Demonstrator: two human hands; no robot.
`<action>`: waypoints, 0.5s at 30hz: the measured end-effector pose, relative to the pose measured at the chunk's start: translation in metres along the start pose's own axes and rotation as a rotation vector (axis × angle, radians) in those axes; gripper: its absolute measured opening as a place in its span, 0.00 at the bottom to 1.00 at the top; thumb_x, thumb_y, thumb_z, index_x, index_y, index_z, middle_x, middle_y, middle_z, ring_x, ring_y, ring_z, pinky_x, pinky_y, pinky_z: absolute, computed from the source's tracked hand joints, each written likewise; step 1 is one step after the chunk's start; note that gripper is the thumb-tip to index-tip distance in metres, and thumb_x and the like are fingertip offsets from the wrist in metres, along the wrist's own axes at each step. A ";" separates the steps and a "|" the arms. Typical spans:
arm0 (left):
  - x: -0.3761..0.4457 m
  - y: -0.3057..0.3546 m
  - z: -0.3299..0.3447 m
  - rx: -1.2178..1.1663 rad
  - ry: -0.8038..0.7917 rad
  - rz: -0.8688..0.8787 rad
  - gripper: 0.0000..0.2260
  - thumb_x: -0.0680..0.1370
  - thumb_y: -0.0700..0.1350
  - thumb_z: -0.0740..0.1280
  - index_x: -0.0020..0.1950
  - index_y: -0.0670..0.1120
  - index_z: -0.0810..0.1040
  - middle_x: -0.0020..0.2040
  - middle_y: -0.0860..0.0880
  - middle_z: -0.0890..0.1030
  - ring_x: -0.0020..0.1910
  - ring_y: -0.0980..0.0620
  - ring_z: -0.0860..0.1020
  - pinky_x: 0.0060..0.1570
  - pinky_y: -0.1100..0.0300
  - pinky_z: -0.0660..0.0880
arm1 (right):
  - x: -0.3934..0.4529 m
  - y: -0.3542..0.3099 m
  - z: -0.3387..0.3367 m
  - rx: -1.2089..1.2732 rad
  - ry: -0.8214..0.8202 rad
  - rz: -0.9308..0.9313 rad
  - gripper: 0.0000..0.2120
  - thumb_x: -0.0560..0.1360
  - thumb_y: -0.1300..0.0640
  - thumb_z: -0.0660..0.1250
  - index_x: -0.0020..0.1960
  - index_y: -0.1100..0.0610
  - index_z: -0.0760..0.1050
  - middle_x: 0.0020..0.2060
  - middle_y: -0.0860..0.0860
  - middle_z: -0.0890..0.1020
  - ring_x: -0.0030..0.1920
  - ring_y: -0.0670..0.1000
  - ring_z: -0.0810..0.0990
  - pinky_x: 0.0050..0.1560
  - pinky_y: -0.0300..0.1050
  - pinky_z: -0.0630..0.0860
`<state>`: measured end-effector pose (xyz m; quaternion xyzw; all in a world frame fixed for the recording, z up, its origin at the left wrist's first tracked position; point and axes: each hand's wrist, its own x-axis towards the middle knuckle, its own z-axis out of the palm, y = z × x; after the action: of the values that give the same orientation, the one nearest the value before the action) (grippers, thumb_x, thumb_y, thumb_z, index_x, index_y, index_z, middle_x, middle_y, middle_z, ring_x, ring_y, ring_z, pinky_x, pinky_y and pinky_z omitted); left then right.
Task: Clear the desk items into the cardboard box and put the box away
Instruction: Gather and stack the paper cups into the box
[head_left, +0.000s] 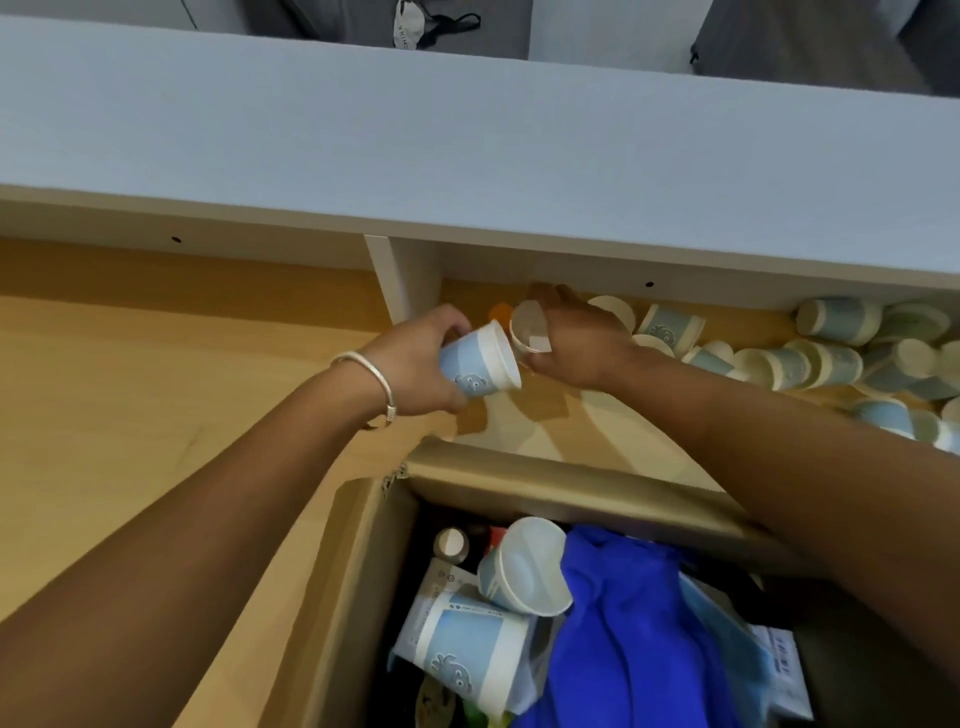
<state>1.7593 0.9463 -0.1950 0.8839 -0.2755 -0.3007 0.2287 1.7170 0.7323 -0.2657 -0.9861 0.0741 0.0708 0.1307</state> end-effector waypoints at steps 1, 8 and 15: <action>-0.006 0.008 -0.003 -0.013 0.027 0.015 0.32 0.66 0.42 0.77 0.66 0.52 0.67 0.55 0.52 0.74 0.50 0.50 0.76 0.45 0.58 0.78 | -0.012 -0.001 -0.011 0.009 0.022 -0.013 0.37 0.70 0.42 0.69 0.73 0.50 0.57 0.64 0.52 0.71 0.53 0.57 0.78 0.41 0.45 0.74; -0.077 0.065 -0.015 -0.078 0.194 0.168 0.29 0.67 0.46 0.77 0.64 0.54 0.69 0.51 0.58 0.75 0.48 0.61 0.76 0.37 0.69 0.76 | -0.126 -0.002 -0.085 0.035 0.173 -0.092 0.35 0.70 0.41 0.70 0.72 0.47 0.61 0.68 0.49 0.68 0.59 0.54 0.75 0.48 0.47 0.74; -0.164 0.091 0.019 -0.126 0.175 0.216 0.26 0.66 0.45 0.78 0.61 0.54 0.73 0.52 0.55 0.80 0.49 0.62 0.79 0.46 0.61 0.80 | -0.233 0.009 -0.129 0.103 0.292 -0.146 0.37 0.70 0.42 0.69 0.74 0.48 0.59 0.69 0.48 0.65 0.61 0.53 0.73 0.54 0.52 0.75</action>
<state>1.6058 0.9762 -0.0904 0.8559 -0.3286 -0.2129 0.3377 1.5024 0.7186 -0.1076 -0.9807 0.0240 -0.0867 0.1737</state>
